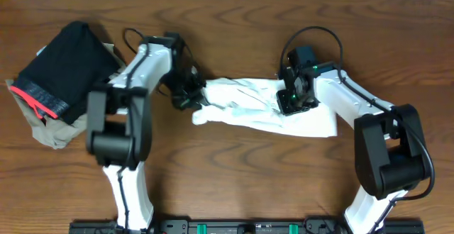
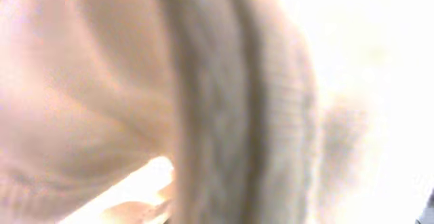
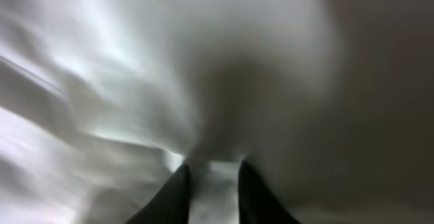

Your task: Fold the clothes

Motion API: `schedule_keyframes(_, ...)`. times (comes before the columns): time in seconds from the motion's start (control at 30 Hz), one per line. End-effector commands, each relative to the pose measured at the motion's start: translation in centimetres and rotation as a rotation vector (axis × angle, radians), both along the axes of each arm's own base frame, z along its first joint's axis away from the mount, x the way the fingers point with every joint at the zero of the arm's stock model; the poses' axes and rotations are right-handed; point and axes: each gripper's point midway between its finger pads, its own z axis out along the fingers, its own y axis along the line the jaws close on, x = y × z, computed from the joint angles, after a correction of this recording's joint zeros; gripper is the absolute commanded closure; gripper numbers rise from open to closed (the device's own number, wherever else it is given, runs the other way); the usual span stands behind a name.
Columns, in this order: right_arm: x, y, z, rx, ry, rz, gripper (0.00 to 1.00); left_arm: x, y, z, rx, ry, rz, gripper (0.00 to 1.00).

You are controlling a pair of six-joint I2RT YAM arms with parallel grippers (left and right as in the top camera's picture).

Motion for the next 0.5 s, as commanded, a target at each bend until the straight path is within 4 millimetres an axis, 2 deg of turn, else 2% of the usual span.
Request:
schedule_keyframes(0.0,1.5,0.1,3.6,0.004,-0.086,-0.012,0.73,0.9,3.4,2.6,0.1,-0.114,0.004,0.94)
schedule_keyframes(0.07,2.1,0.3,6.2,0.019,-0.135,-0.013,0.72,0.9,4.0,3.5,0.102,-0.142,0.001,0.94)
schedule_keyframes(0.17,2.6,0.2,9.9,0.041,-0.211,-0.021,0.71,0.8,5.9,3.8,0.184,-0.152,0.007,0.94)
schedule_keyframes(0.27,2.9,-1.0,13.2,0.052,-0.294,-0.05,0.66,0.5,8.0,3.7,0.274,-0.145,0.007,0.94)
schedule_keyframes(0.33,2.9,-2.5,14.9,0.044,-0.34,-0.087,0.65,0.6,9.2,3.6,0.321,-0.149,0.001,0.94)
schedule_keyframes(0.47,2.8,-6.5,16.8,-0.004,-0.382,-0.185,0.6,1.1,11.1,3.7,0.38,-0.163,0.022,0.94)
